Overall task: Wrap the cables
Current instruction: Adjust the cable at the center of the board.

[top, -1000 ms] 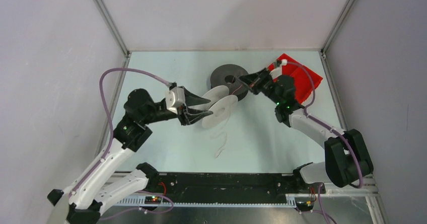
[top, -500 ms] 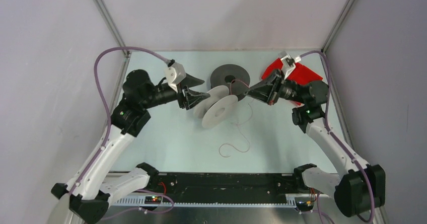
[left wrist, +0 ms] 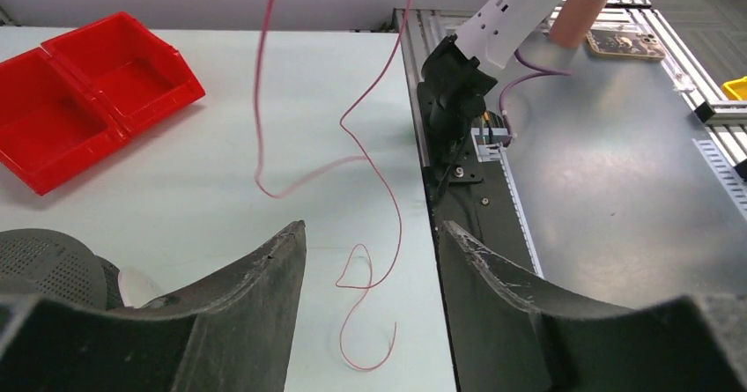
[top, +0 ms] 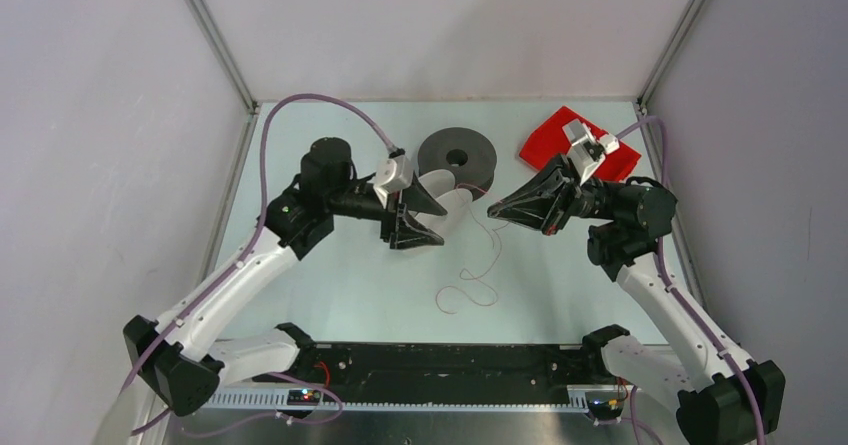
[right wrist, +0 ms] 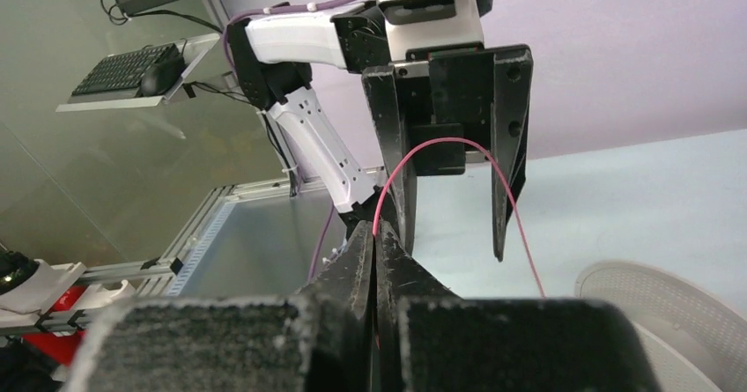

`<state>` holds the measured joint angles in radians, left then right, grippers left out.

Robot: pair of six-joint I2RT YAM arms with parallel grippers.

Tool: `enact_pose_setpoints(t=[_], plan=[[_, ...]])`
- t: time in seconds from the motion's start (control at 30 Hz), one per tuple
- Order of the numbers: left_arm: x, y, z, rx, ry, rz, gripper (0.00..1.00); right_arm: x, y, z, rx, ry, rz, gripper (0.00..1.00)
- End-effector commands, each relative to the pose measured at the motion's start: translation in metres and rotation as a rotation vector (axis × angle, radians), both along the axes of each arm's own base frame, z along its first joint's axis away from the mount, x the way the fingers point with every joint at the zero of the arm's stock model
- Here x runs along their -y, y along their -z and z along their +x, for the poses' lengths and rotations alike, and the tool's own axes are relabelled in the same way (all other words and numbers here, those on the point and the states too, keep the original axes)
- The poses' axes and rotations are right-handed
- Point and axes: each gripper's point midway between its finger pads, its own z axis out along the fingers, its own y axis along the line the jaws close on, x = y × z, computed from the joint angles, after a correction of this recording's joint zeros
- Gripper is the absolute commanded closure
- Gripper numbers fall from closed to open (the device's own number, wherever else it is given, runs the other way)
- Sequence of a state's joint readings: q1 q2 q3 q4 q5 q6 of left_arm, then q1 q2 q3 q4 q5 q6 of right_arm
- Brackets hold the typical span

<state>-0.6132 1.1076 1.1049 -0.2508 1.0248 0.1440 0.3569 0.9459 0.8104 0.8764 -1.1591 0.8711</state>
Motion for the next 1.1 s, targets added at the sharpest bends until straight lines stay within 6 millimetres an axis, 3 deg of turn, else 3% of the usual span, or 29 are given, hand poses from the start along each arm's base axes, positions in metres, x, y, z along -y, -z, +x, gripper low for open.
enact_pose_setpoints(t=[0.0,0.17,0.37,0.43,0.47,0.53,0.6,0.7,0.77,0.83,0.97,1.07], plan=[[0.011,-0.005,0.006,0.049,-0.008,-0.025,0.38,0.004,-0.032,-0.017,0.105,-0.014,0.071,1.0],[0.02,-0.007,0.013,0.022,-0.025,-0.091,0.39,0.003,-0.037,-0.019,0.102,-0.019,0.089,1.0],[0.025,0.012,0.011,-0.029,-0.032,-0.076,0.42,0.004,-0.04,-0.022,0.101,-0.02,0.096,1.0],[0.028,0.016,0.008,-0.042,-0.015,-0.076,0.59,0.004,-0.04,-0.019,0.093,-0.01,0.1,1.0],[0.029,0.017,0.008,-0.048,-0.015,-0.075,0.78,0.004,-0.04,-0.017,0.09,-0.002,0.1,1.0],[0.03,0.018,0.011,-0.055,-0.032,-0.073,0.95,0.005,-0.039,-0.012,0.068,0.016,0.095,1.0],[0.028,0.019,0.017,-0.05,-0.079,-0.073,0.99,0.008,-0.036,-0.004,0.036,0.041,0.082,1.0],[0.026,0.016,0.029,-0.049,-0.16,-0.078,1.0,0.011,-0.03,0.005,-0.016,0.07,0.064,1.0],[0.024,0.017,0.038,-0.055,-0.214,-0.078,0.9,0.011,-0.029,0.006,-0.022,0.076,0.063,1.0],[0.024,0.018,0.039,-0.055,-0.218,-0.075,0.68,0.012,-0.031,0.005,-0.033,0.068,0.069,1.0],[0.03,0.021,0.037,-0.077,-0.183,-0.071,0.54,0.012,-0.034,0.001,-0.036,0.049,0.081,1.0],[0.036,0.023,0.037,-0.084,-0.161,-0.073,0.51,0.012,-0.037,-0.001,-0.028,0.049,0.093,1.0]])
